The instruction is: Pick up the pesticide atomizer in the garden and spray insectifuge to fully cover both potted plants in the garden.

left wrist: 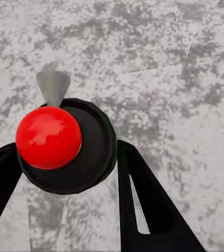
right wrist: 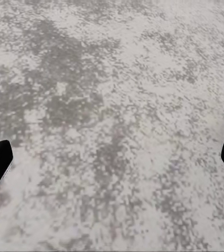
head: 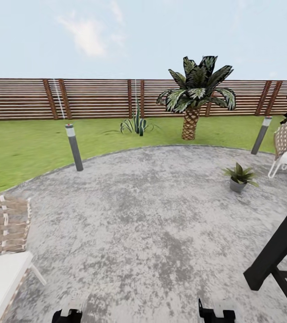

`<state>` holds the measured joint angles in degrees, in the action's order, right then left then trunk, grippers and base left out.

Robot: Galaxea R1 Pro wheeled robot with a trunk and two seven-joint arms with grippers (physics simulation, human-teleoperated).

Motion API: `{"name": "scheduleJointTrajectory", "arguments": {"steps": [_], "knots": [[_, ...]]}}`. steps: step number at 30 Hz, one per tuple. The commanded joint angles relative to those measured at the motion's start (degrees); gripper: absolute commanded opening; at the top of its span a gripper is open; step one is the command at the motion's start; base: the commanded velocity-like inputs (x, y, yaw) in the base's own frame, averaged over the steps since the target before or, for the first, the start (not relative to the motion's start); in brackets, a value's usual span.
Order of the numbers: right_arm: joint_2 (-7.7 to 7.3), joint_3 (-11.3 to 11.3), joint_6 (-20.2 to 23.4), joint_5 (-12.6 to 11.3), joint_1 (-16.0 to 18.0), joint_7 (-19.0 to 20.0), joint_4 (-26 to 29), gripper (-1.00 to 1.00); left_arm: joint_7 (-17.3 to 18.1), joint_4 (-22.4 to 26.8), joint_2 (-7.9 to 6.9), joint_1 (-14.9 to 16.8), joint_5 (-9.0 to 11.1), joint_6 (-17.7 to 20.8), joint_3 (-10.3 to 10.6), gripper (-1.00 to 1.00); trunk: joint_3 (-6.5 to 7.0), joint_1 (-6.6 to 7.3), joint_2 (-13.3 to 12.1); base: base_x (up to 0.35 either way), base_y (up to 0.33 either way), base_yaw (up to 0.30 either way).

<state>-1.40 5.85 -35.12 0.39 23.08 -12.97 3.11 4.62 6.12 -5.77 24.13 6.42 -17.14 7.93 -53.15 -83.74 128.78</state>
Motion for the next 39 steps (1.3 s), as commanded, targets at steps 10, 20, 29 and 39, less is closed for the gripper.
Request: {"name": "scheduleJointTrajectory", "arguments": {"steps": [10,20,29,39], "knots": [[0.00,0.48,-0.04,0.05,0.03,-0.48,-0.04,1.00,0.22,-0.04,-0.03,0.04,0.61,-0.18,0.42,-1.00,-0.05,-0.02,0.02,0.338,0.000,0.000],[0.00,0.48,-0.04,0.04,0.03,-0.49,-0.04,1.00,0.22,-0.05,-0.03,0.04,0.61,-0.18,0.42,-1.00,-0.05,-0.02,0.02,0.337,0.000,0.000],[0.00,0.48,-0.04,0.04,0.03,-0.49,-0.04,1.00,0.22,-0.05,-0.03,0.04,0.61,-0.18,0.42,-1.00,-0.05,-0.02,0.02,0.337,0.000,0.000],[0.00,0.48,-0.04,0.04,0.03,-0.48,-0.04,1.00,0.22,-0.05,-0.03,0.04,0.61,-0.18,0.42,-1.00,-0.05,-0.02,0.02,0.338,0.000,-0.024]]}}
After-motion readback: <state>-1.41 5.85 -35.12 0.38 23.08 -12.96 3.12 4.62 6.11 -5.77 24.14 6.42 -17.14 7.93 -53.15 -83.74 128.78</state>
